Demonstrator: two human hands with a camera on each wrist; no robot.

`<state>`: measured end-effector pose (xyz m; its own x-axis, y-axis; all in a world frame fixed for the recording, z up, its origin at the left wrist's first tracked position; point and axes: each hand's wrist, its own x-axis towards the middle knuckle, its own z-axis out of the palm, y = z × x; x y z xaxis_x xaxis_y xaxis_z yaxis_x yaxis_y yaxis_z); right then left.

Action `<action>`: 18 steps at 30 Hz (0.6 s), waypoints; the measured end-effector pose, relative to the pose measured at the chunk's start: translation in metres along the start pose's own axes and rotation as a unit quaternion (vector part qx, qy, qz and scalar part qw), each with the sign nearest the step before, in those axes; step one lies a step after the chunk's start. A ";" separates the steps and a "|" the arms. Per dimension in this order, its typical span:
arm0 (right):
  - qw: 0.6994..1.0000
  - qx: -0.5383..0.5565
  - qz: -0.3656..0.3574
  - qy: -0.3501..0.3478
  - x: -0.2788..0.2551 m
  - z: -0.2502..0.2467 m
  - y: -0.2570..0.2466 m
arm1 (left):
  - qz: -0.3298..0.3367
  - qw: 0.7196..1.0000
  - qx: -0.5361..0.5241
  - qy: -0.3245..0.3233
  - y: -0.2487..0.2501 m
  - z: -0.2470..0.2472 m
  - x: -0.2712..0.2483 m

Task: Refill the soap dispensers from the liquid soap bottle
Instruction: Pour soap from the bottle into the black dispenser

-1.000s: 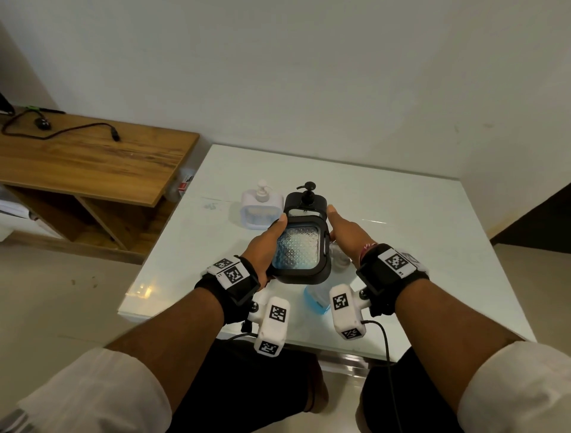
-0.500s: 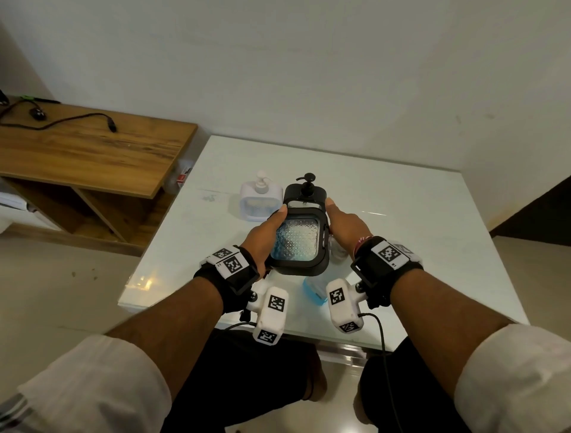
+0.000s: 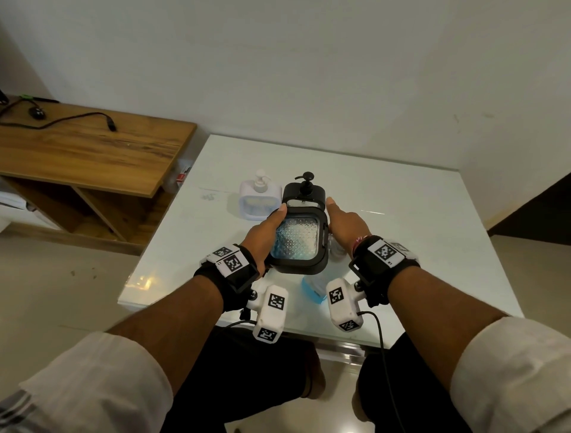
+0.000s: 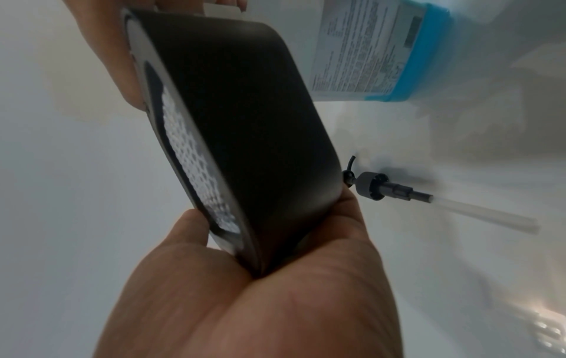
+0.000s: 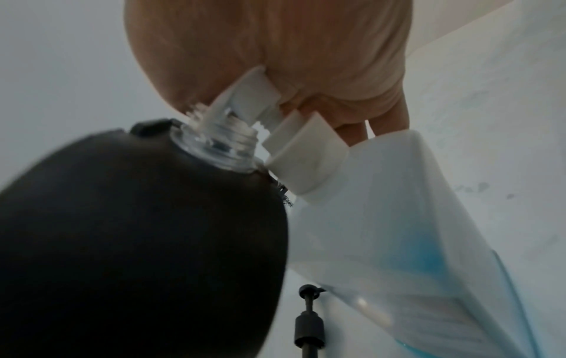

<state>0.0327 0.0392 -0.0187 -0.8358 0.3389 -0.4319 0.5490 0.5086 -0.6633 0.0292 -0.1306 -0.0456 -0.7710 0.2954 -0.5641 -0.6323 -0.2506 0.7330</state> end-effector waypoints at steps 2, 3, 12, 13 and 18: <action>1.000 0.006 -0.001 0.004 -0.001 -0.001 0.001 | 0.003 1.000 0.000 0.000 -0.001 0.000 0.000; 1.000 0.009 -0.003 0.001 -0.002 -0.002 0.000 | 0.004 1.000 -0.001 -0.001 -0.001 0.000 0.000; 1.000 0.015 -0.010 -0.011 -0.002 -0.001 0.000 | 0.003 1.000 0.003 -0.002 0.000 -0.002 0.003; 1.000 0.007 -0.009 -0.006 -0.002 0.000 0.001 | 0.000 1.000 0.004 -0.001 -0.001 -0.002 0.004; 1.000 0.019 -0.008 -0.007 -0.001 -0.002 0.001 | 0.003 1.000 0.014 0.004 -0.003 -0.002 0.004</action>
<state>0.0342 0.0412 -0.0176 -0.8444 0.3199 -0.4297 0.5355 0.4829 -0.6928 0.0281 -0.1301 -0.0510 -0.7749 0.2869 -0.5632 -0.6262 -0.2271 0.7458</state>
